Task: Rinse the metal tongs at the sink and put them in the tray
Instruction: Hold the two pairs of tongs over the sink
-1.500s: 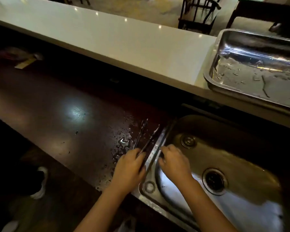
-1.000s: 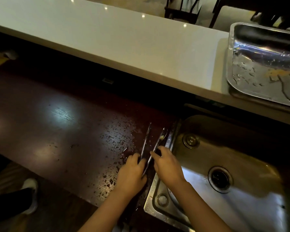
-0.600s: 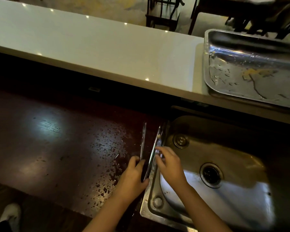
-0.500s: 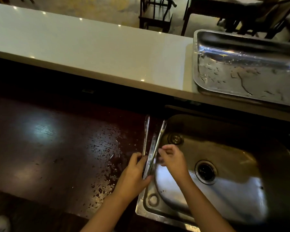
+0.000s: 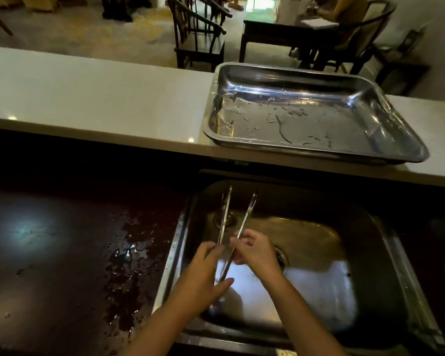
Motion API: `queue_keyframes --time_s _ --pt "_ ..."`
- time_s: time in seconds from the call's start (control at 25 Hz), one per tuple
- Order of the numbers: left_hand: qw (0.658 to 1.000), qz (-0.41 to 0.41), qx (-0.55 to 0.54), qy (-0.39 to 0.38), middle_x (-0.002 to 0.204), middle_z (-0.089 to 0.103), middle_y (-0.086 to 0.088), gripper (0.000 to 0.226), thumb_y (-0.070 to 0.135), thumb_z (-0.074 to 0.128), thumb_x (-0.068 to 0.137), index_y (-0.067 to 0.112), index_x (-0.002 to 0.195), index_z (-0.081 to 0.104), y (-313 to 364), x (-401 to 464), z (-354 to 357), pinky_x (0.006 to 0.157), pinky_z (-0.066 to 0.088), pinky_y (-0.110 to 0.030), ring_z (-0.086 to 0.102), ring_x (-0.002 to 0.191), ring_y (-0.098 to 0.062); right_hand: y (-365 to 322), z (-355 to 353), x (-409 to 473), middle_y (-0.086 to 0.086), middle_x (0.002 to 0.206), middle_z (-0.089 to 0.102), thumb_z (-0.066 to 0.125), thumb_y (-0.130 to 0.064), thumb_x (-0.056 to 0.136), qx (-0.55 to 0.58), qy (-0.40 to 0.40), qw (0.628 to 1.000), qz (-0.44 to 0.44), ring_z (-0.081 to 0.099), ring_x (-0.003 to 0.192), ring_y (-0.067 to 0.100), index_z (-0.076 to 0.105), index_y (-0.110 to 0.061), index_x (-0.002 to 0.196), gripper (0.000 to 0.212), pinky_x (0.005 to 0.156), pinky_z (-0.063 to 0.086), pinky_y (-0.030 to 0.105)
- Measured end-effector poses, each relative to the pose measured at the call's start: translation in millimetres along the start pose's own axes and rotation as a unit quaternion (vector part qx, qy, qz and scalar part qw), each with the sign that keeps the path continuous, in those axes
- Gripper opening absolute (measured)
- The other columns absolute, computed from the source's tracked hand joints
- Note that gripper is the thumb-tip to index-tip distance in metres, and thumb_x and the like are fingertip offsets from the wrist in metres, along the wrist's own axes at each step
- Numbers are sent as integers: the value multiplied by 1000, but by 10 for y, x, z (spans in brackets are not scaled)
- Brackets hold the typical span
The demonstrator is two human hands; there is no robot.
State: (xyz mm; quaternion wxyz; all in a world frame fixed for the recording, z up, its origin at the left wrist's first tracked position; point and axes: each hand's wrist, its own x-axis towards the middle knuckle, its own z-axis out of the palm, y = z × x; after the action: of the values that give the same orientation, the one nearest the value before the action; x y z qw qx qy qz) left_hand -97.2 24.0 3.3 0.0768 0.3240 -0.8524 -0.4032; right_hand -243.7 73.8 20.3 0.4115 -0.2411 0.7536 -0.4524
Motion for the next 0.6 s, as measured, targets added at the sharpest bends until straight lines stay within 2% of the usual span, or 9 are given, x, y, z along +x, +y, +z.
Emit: queue_keyframes --time_s 0.08,0.12,0.16,0.24,0.32,0.36,0.4,0.52,0.6 --pt "995 -53 -80 3 108 49 23 51 36 64 78 45 120 37 49 95 172 65 48 -8 55 87 7 197 -144 50 -1 63 64 62 -14 85 -25 0 999 19 60 45 4 61 -23 77 12 48 52 16" --pt "991 -88 -105 9 96 55 19 44 29 63 80 41 116 41 34 168 271 61 49 -10 58 81 4 308 -204 89 0 62 64 62 -14 84 -34 -5 999 38 58 42 4 62 -20 76 11 47 51 17" --pt "985 -123 -119 10 88 59 14 40 22 61 82 34 117 44 1 247 376 61 51 -13 61 77 -1 425 -256 131 4 64 65 63 -12 83 -36 -10 997 62 59 43 7 63 -17 74 10 46 51 20" --pt "974 -185 -129 -5 79 62 8 37 15 58 83 25 117 47 -61 396 592 68 51 -26 64 73 -12 685 -312 232 19 78 70 62 -9 83 -34 -17 994 106 66 56 22 62 -15 70 14 51 53 28" --pt "964 -234 -125 -18 74 62 7 31 13 57 83 21 112 54 -161 528 838 67 49 -24 64 69 -15 952 -323 363 26 87 70 60 -8 84 -42 -20 989 138 69 72 35 60 -17 67 18 62 54 37" --pt "960 -254 -117 -24 72 62 7 26 12 56 83 21 107 58 -208 579 952 64 48 -20 64 68 -15 1071 -313 428 26 85 70 59 -8 84 -50 -21 988 146 68 71 35 60 -16 67 18 64 53 39" --pt "956 -270 -111 -30 72 63 5 22 11 55 83 22 101 61 -269 635 1086 61 48 -18 63 67 -15 1196 -308 506 23 77 70 59 -7 84 -56 -21 986 154 66 63 31 61 -13 69 16 61 53 36" --pt "948 -296 -111 -28 77 65 2 18 11 52 85 27 86 59 -478 781 1400 53 47 -14 62 66 -12 1511 -299 735 5 54 59 59 -6 84 -69 -26 983 169 51 38 11 62 -4 75 10 37 41 14" --pt "952 -291 -92 -23 80 65 3 18 11 50 86 25 84 59 -597 851 1539 51 41 -6 59 67 -8 1674 -278 851 3 50 54 59 -4 84 -60 -26 980 186 46 28 4 61 -5 72 12 31 34 12"
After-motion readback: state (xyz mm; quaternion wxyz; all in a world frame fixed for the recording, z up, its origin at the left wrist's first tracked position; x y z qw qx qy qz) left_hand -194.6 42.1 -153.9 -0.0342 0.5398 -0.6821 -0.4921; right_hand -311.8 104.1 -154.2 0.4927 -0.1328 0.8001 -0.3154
